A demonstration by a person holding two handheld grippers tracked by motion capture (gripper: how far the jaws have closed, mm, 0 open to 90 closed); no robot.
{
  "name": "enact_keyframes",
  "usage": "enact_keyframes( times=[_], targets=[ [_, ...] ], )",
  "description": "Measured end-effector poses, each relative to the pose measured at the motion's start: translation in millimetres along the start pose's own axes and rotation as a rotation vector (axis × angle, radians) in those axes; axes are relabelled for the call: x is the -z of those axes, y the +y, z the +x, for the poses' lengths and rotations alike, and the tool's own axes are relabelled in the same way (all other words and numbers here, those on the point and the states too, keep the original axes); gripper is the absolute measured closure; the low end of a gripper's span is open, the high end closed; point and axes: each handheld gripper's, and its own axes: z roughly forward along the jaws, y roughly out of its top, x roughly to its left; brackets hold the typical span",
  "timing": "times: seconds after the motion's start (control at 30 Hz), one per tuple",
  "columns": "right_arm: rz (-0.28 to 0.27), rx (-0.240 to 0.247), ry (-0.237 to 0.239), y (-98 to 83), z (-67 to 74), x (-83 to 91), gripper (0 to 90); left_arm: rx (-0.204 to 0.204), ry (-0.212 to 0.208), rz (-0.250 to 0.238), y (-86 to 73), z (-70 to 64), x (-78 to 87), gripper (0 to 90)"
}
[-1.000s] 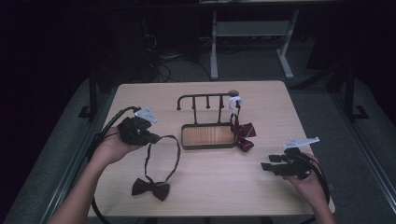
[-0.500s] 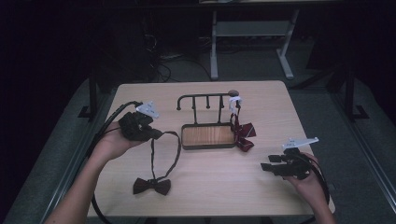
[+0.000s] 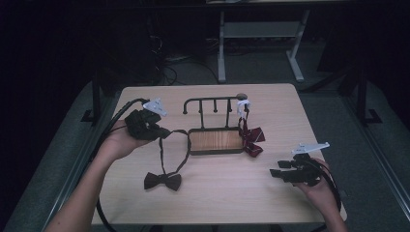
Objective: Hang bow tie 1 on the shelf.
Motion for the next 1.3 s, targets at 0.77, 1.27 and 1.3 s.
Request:
enact_keyframes(
  times=[0.77, 1.27, 1.3],
  targets=[
    [0.006, -0.01, 0.001, -0.4, -0.4, -0.2, 43.7, -0.01, 0.021, -0.005, 30.1, 14.6, 8.6, 89.6],
    [0.011, -0.01, 0.001, -1.0, 0.0, -1.2, 43.7, -0.002, 0.047, -0.007, 42.5, 23.7, 13.5, 89.7],
    [0.013, -0.015, 0.001, -0.9, 0.2, -1.1, 43.7, 0.002, 0.05, -0.007, 43.1, 25.2, 13.3, 89.6]
  ],
)
